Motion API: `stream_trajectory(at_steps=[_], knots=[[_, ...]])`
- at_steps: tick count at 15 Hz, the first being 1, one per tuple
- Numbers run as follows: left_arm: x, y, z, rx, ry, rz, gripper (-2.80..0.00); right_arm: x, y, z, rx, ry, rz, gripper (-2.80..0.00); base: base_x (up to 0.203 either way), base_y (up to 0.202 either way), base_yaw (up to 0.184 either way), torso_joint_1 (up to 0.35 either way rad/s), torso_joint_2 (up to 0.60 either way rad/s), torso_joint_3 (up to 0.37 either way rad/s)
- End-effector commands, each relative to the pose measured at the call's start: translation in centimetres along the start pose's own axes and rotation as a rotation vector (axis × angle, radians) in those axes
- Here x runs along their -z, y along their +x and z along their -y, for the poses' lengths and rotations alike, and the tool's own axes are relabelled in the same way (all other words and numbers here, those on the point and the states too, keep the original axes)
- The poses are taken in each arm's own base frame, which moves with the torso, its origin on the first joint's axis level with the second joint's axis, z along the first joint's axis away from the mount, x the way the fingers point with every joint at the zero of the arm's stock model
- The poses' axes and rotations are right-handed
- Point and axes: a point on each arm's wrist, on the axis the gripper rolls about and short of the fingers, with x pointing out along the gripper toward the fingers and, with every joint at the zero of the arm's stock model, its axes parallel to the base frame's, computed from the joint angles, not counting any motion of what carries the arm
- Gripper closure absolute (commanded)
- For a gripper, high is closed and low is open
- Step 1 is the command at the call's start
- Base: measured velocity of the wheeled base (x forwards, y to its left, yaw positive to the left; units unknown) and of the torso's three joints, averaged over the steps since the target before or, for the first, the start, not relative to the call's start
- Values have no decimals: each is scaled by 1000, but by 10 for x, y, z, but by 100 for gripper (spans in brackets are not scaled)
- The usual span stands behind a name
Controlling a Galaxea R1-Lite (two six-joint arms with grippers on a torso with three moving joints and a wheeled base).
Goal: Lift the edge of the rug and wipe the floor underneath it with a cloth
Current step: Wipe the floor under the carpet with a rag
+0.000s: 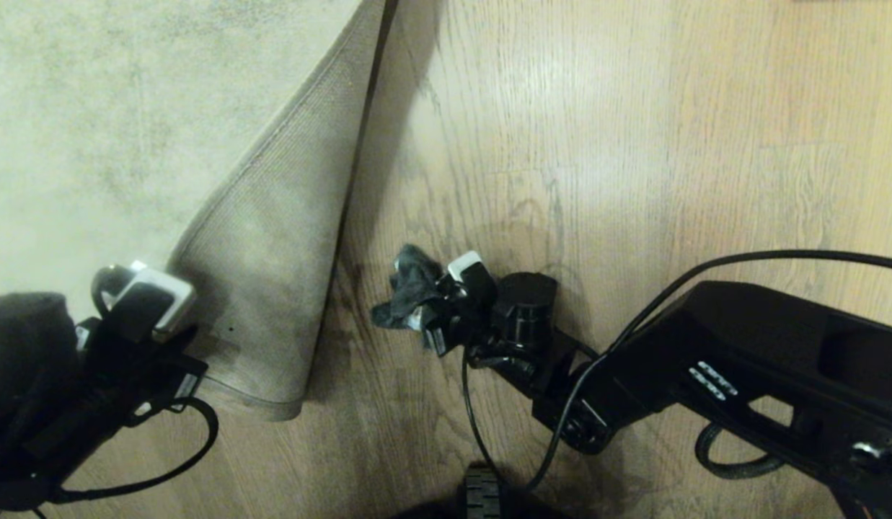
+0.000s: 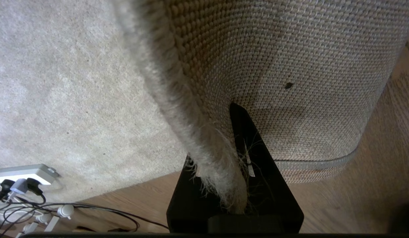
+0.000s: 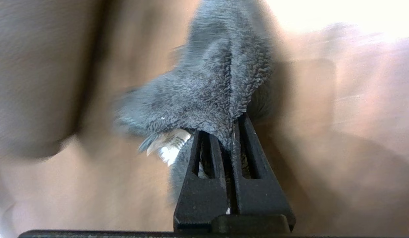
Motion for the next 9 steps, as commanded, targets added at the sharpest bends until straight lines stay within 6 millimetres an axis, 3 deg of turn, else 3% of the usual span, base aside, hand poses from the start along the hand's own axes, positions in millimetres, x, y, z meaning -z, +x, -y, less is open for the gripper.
stream_trajectory(at_steps=[1,5,9], knots=[[0,0,0,-1,3,-2,0,-16,3,23,84,3,54,0,0,0,0,0,0,0],[0,0,0,-1,5,-2,0,-54,-8,55,155,3,126,0,0,0,0,0,0,0],[0,0,0,-2,3,-3,0,-86,-24,60,161,3,150,0,0,0,0,0,0,0]])
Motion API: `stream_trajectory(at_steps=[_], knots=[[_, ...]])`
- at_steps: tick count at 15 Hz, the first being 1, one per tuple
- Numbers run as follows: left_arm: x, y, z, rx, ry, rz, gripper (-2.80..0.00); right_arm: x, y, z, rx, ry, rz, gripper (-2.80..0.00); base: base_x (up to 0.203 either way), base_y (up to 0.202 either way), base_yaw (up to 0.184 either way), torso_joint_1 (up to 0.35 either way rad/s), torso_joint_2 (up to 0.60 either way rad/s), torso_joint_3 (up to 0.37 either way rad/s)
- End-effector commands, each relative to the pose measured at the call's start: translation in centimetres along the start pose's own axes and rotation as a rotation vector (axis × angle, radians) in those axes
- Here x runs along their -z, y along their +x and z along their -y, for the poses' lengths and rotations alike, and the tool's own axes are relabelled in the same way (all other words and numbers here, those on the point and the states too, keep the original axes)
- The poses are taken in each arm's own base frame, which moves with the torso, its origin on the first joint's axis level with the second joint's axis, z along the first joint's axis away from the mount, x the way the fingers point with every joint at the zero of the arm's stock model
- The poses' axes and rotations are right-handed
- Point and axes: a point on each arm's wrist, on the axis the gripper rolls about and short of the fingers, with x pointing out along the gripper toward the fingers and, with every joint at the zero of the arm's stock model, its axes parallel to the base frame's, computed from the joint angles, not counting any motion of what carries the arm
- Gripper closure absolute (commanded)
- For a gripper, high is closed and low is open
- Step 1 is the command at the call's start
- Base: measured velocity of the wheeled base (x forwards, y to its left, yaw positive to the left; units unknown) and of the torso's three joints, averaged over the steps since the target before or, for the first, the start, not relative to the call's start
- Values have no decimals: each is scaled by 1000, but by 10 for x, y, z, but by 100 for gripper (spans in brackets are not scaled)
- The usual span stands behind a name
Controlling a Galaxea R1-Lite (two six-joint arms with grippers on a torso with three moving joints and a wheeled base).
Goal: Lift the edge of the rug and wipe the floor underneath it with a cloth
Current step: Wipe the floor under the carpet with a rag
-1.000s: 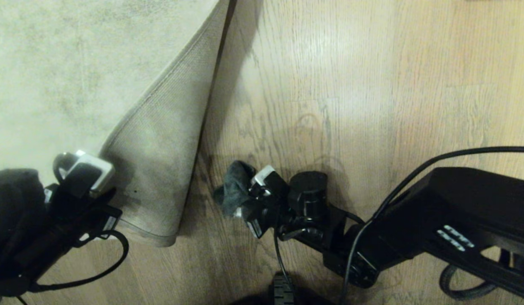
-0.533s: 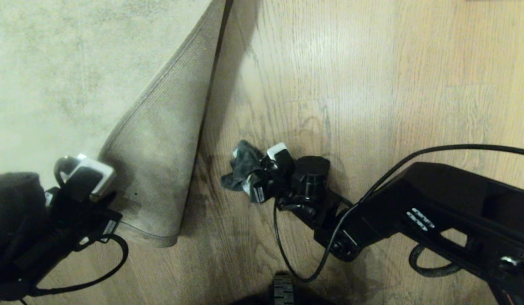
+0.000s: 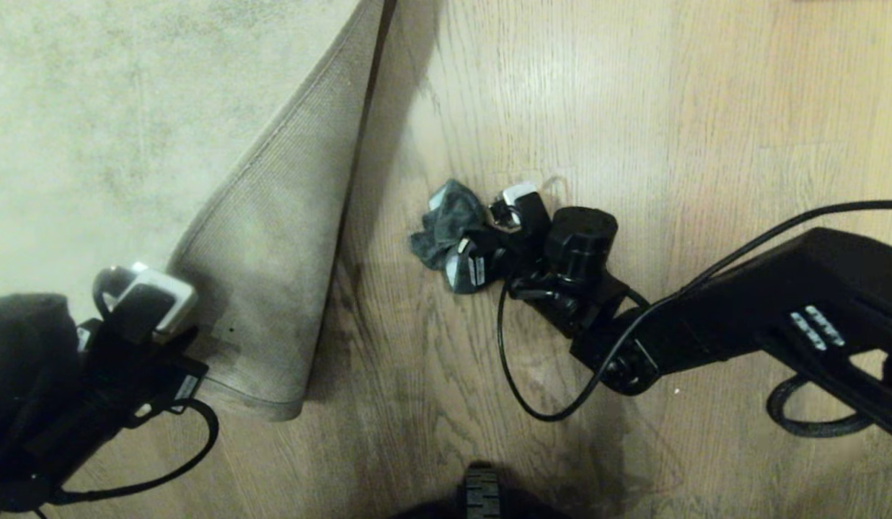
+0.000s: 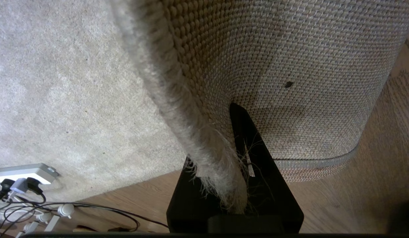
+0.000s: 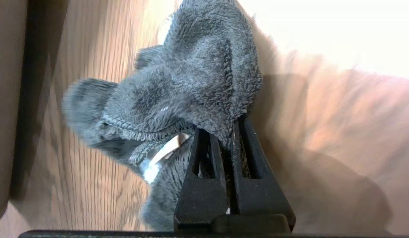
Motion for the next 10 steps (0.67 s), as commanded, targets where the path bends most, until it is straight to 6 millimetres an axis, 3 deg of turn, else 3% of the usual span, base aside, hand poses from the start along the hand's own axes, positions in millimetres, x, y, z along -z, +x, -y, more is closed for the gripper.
stream_trajectory(at_steps=[1,3,5,10], knots=[[0,0,0,-4,1,2,0,-34,-12,3,-1,6,60,0,0,0,0,0,0,0],[0,0,0,-4,1,2,0,-41,-27,-8,-38,8,39,0,0,0,0,0,0,0],[0,0,0,-3,5,3,0,-39,-46,-33,-110,11,7,0,0,0,0,0,0,0],[0,0,0,-3,5,2,0,-12,-102,-117,-325,50,-96,0,0,0,0,0,0,0]])
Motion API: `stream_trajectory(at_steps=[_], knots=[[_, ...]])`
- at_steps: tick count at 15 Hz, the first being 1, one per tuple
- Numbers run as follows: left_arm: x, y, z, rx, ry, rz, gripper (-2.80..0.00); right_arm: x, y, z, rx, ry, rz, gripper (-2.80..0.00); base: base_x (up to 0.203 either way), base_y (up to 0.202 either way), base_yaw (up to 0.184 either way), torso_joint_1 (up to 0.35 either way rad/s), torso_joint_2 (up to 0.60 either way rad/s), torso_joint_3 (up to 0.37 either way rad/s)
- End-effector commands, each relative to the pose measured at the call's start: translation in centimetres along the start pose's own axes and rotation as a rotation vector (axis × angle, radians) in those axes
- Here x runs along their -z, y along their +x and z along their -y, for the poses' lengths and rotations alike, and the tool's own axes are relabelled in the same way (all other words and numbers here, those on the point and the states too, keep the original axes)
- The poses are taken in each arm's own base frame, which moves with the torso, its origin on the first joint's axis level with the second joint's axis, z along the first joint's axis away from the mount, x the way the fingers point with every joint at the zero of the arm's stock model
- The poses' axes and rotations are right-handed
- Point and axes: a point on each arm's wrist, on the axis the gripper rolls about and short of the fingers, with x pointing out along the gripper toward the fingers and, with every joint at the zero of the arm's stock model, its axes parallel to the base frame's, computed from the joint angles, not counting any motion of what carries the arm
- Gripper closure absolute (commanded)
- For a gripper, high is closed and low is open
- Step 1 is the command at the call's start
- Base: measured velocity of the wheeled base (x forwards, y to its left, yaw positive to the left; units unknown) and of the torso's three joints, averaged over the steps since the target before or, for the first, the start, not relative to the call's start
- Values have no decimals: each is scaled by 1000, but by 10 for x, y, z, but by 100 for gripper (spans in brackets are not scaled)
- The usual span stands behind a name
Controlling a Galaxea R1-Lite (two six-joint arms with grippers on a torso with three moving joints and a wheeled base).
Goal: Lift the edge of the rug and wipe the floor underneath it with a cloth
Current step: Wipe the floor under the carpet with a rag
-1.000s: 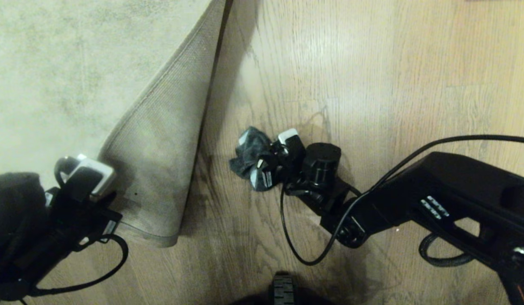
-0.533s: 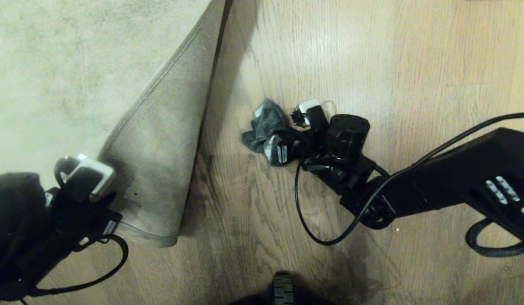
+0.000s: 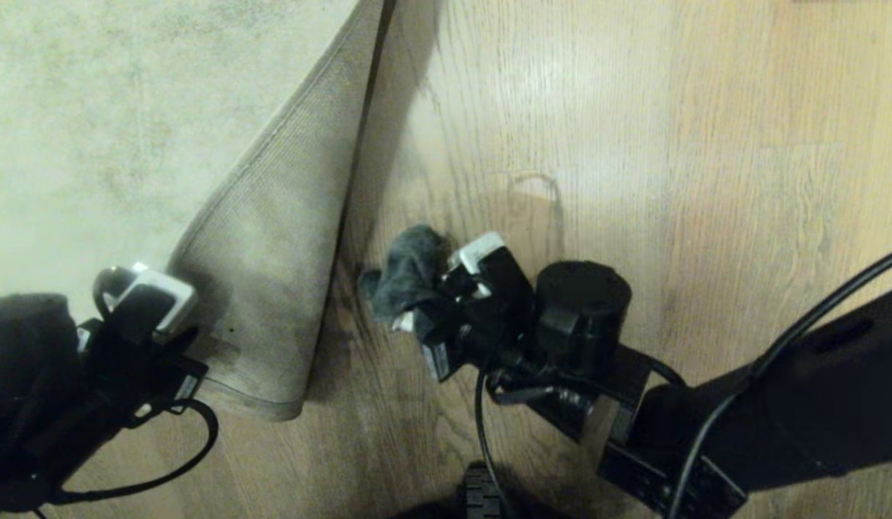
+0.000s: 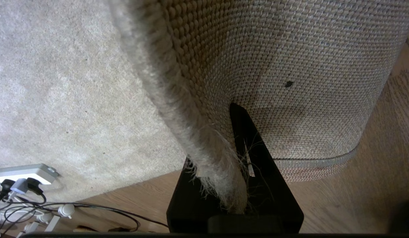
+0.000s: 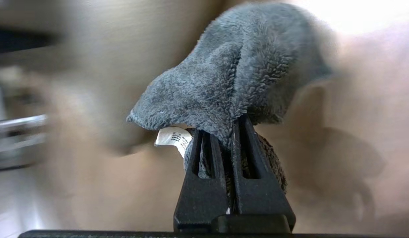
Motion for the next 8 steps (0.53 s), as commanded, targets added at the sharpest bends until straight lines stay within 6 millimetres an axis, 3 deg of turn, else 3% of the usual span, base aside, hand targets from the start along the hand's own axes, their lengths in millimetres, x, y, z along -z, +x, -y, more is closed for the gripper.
stream_trajectory(at_steps=[1,8], knots=[[-1,0,0,-5,0,5,0,19,-10,-36,-79,16,-45,0,0,0,0,0,0,0],[0,0,-1,-10,-4,-1,0,76,15,-55,-100,28,-149,0,0,0,0,0,0,0]])
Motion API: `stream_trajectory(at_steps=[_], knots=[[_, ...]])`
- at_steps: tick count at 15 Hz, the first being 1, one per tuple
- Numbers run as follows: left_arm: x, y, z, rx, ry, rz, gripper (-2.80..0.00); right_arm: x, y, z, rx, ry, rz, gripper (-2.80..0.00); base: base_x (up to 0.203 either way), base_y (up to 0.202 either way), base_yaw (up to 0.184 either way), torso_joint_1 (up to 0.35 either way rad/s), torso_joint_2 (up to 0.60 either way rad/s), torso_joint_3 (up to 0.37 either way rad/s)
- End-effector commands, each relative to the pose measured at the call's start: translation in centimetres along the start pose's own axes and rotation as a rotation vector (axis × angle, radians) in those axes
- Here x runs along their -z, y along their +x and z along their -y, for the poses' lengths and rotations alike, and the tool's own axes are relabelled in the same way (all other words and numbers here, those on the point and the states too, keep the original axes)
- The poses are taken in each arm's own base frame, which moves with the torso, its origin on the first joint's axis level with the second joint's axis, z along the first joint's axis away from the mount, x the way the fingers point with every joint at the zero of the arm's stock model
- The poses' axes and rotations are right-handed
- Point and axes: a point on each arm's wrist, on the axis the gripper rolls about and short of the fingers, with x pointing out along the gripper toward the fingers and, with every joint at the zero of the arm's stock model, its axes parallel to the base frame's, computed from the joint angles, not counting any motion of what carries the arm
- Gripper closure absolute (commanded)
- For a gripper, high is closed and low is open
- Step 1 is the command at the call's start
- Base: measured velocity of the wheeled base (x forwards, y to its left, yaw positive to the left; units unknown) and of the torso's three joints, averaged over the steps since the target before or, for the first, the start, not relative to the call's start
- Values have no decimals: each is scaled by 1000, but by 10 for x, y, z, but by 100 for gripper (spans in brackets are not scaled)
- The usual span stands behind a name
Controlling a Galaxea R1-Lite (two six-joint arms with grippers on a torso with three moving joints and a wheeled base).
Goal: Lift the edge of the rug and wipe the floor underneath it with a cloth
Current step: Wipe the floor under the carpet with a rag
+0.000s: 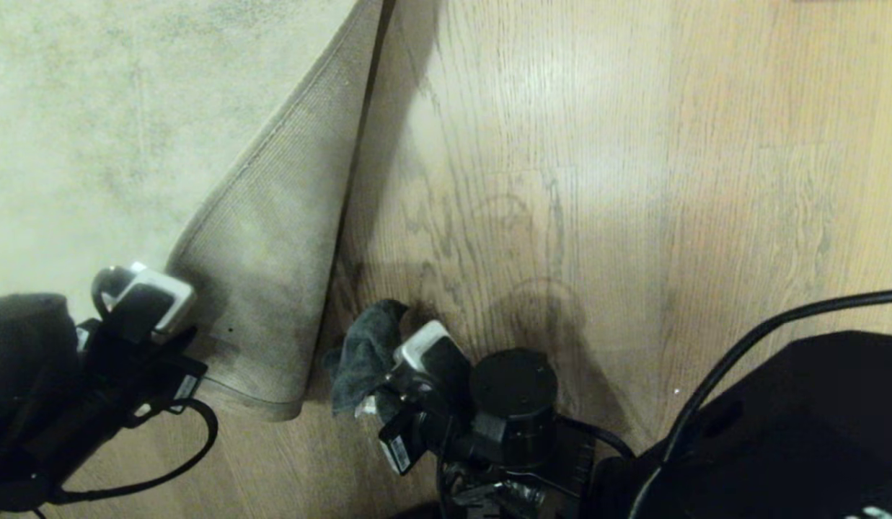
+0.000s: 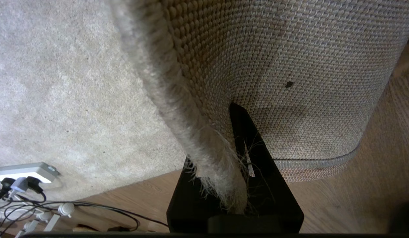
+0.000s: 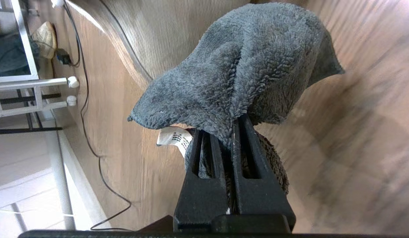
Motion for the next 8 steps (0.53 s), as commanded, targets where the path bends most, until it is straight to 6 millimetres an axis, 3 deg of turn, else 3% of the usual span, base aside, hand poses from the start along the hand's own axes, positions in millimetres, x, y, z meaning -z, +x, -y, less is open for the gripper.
stream_trajectory(at_steps=[1,5,8], knots=[[0,0,-1,-5,0,2,0,25,19,-5,-2,8,-25,0,0,0,0,0,0,0],[2,2,-4,-21,-7,-13,0,37,38,-7,1,45,5,0,0,0,0,0,0,0],[3,3,-5,-26,-11,-17,0,35,47,3,31,52,32,0,0,0,0,0,0,0]])
